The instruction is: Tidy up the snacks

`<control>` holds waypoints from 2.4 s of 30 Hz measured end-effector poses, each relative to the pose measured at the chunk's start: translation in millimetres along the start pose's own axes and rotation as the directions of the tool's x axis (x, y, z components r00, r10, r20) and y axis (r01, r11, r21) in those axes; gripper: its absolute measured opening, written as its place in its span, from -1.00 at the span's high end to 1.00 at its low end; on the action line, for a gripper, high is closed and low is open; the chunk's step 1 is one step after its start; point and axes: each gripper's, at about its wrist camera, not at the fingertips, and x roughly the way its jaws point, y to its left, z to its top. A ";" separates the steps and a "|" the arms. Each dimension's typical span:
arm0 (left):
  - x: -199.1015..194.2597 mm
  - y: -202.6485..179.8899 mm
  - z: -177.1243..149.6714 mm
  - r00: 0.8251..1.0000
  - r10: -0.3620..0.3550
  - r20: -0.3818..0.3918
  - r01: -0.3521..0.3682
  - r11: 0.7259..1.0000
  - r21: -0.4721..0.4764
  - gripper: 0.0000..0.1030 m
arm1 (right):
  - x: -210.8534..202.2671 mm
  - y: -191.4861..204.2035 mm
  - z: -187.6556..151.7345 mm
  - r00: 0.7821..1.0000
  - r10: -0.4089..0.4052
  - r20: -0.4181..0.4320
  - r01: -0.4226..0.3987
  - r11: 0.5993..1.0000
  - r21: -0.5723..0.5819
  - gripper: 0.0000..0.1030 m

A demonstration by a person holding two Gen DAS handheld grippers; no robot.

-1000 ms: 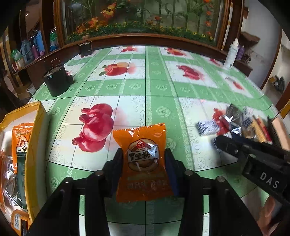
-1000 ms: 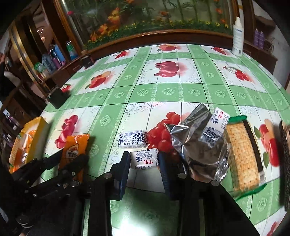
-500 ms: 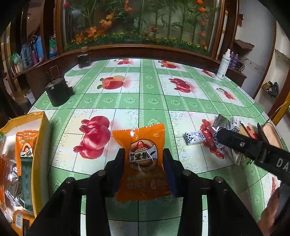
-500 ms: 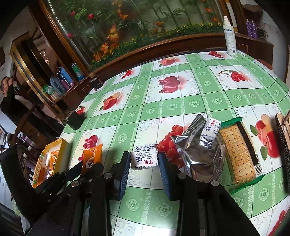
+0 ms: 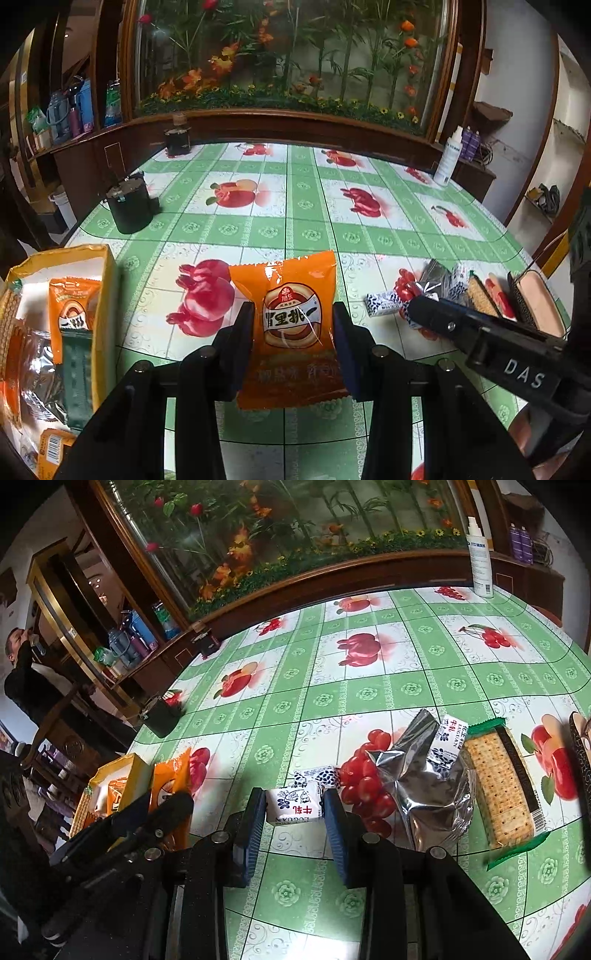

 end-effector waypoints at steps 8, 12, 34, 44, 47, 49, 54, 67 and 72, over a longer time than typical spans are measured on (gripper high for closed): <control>-27.5 19.3 11.1 0.999 0.002 0.052 0.000 0.999 -0.041 0.22 | -1.9 14.9 -3.9 1.000 0.028 0.012 -0.027 0.999 -0.039 0.31; -44.4 41.0 13.8 0.997 0.002 0.081 0.005 0.996 -0.084 0.22 | -1.8 37.1 -10.9 0.998 0.061 0.016 -0.059 0.993 -0.104 0.31; -81.0 202.0 -36.5 0.979 0.202 -0.005 -0.194 0.934 -0.301 0.21 | 7.0 177.5 -74.6 0.959 0.257 -0.120 -0.283 0.890 -0.358 0.30; -82.9 213.7 -49.4 0.992 0.128 -0.015 -0.127 0.954 -0.273 0.21 | 33.0 216.9 -96.1 0.933 0.305 -0.192 -0.356 0.862 -0.361 0.30; -82.3 212.6 -50.3 0.993 0.117 -0.018 -0.118 0.956 -0.269 0.20 | 39.0 219.2 -100.4 0.930 0.302 -0.208 -0.361 0.854 -0.374 0.30; -82.0 212.8 -50.8 0.994 0.109 -0.020 -0.110 0.955 -0.275 0.19 | 41.9 220.3 -104.2 0.934 0.288 -0.211 -0.351 0.849 -0.396 0.30; -80.3 212.8 -50.0 0.995 0.094 -0.028 -0.098 0.956 -0.278 0.19 | 45.7 223.3 -111.2 0.933 0.286 -0.216 -0.354 0.831 -0.428 0.30; -82.6 205.3 -49.1 0.995 0.091 -0.036 -0.097 0.962 -0.257 0.17 | 48.3 230.1 -120.2 0.922 0.317 -0.221 -0.384 0.808 -0.446 0.30; -82.4 205.9 -48.6 0.995 0.095 -0.042 -0.103 0.960 -0.260 0.13 | 57.1 232.2 -111.7 0.920 0.320 -0.225 -0.388 0.827 -0.407 0.30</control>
